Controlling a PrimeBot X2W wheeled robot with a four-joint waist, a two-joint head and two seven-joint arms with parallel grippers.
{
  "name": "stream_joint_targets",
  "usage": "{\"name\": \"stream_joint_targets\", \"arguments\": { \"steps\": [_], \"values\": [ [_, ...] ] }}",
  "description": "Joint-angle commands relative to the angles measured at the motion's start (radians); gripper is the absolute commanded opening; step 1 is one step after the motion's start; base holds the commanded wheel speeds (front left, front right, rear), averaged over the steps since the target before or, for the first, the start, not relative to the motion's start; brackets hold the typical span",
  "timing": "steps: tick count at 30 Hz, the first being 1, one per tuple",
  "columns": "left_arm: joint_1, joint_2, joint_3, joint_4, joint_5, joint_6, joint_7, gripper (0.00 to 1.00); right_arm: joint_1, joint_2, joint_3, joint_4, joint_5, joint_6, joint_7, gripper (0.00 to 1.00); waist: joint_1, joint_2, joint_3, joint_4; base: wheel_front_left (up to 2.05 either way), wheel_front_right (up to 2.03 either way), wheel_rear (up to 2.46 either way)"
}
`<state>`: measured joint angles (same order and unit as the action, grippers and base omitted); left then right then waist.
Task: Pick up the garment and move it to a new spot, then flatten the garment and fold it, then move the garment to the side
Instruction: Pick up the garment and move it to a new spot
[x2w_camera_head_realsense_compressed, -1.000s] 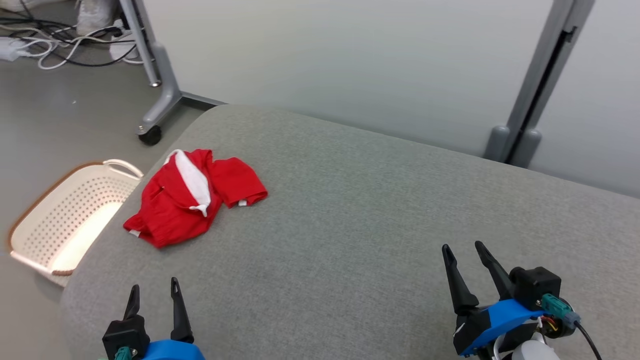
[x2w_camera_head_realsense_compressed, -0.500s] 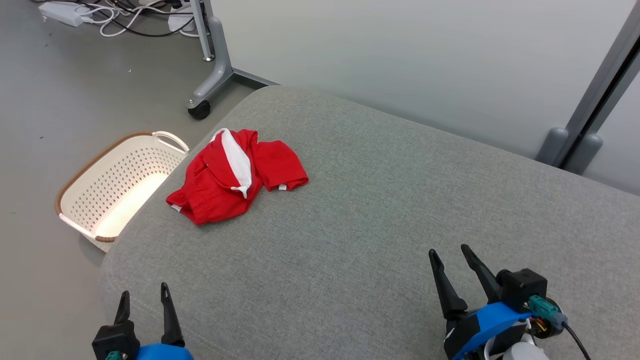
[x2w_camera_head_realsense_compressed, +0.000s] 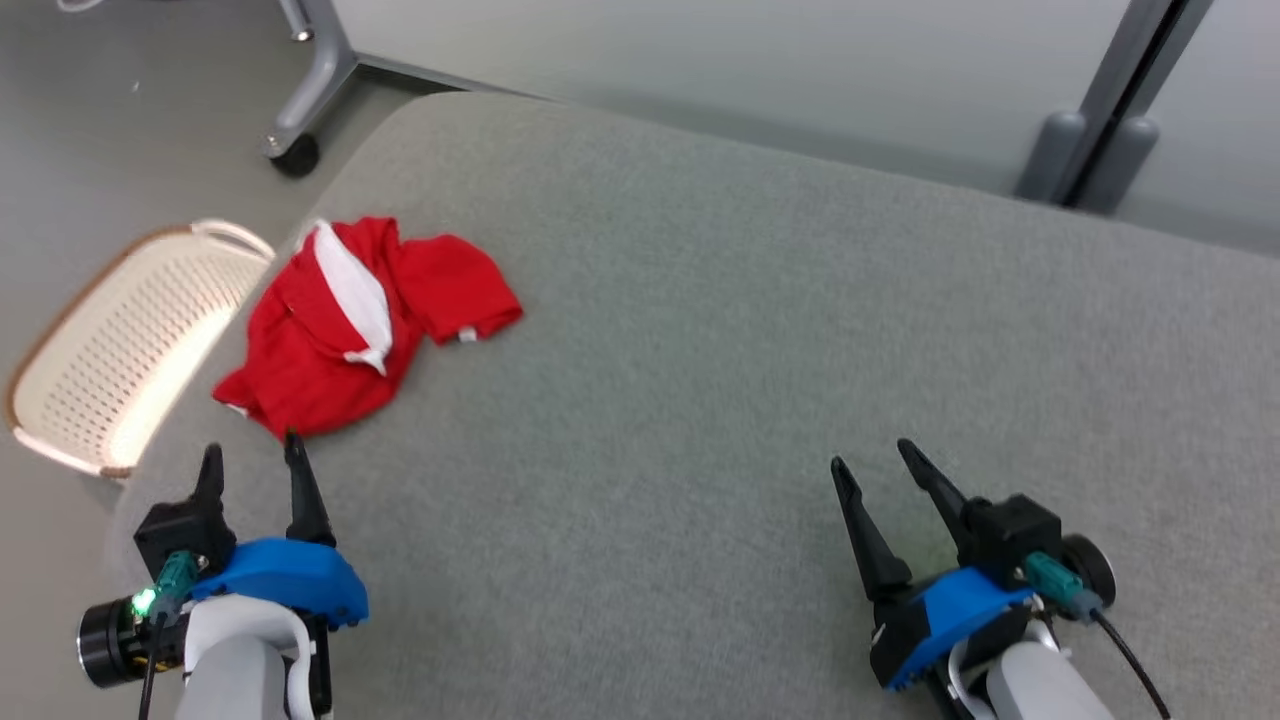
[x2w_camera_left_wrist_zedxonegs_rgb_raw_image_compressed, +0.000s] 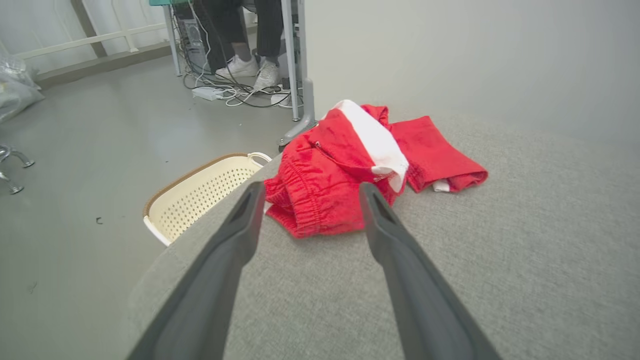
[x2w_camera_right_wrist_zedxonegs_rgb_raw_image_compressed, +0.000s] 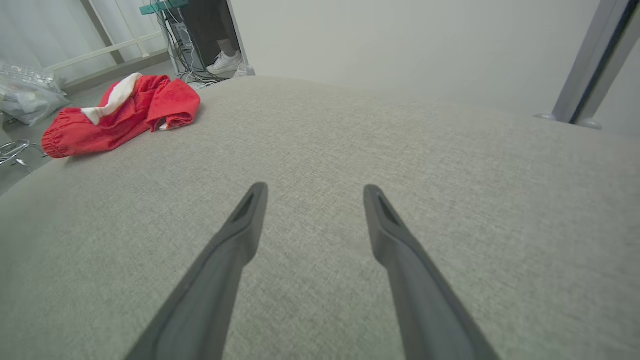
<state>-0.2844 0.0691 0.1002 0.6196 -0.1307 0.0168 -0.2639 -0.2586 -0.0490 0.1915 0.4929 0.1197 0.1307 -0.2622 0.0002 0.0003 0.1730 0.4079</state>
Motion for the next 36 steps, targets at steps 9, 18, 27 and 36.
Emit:
{"name": "stream_joint_targets", "arguments": {
  "steps": [9, 18, 27, 36],
  "values": [
    [-0.222, 0.046, 0.021, 0.128, 0.028, 0.009, 0.000, 1.00, -0.082, -0.031, 0.063, -0.060, -0.007, 0.000, -0.004, 1.00, -0.0002, -0.0003, 0.133, -0.102, 0.00, 0.00, 0.00],
    [-0.365, 0.098, 0.036, 0.379, 0.044, 0.084, 0.000, 1.00, -0.124, -0.047, 0.102, -0.100, 0.016, 0.000, -0.004, 1.00, -0.0002, -0.0003, 0.200, -0.179, 0.00, 0.00, 0.00],
    [-0.424, 0.109, 0.056, 0.468, 0.010, 0.093, 0.000, 0.00, -0.122, -0.052, 0.077, -0.101, 0.022, 0.000, -0.004, 1.00, -0.0002, -0.0003, 0.202, -0.193, 0.00, 0.00, 0.00],
    [-0.383, 0.112, -0.002, 0.174, 0.070, 0.062, -0.001, 0.00, -0.088, -0.022, 0.039, -0.088, 0.040, 0.000, -0.004, 1.00, -0.0002, -0.0003, 0.116, -0.206, 0.00, 0.00, 0.00]
  ]
}}
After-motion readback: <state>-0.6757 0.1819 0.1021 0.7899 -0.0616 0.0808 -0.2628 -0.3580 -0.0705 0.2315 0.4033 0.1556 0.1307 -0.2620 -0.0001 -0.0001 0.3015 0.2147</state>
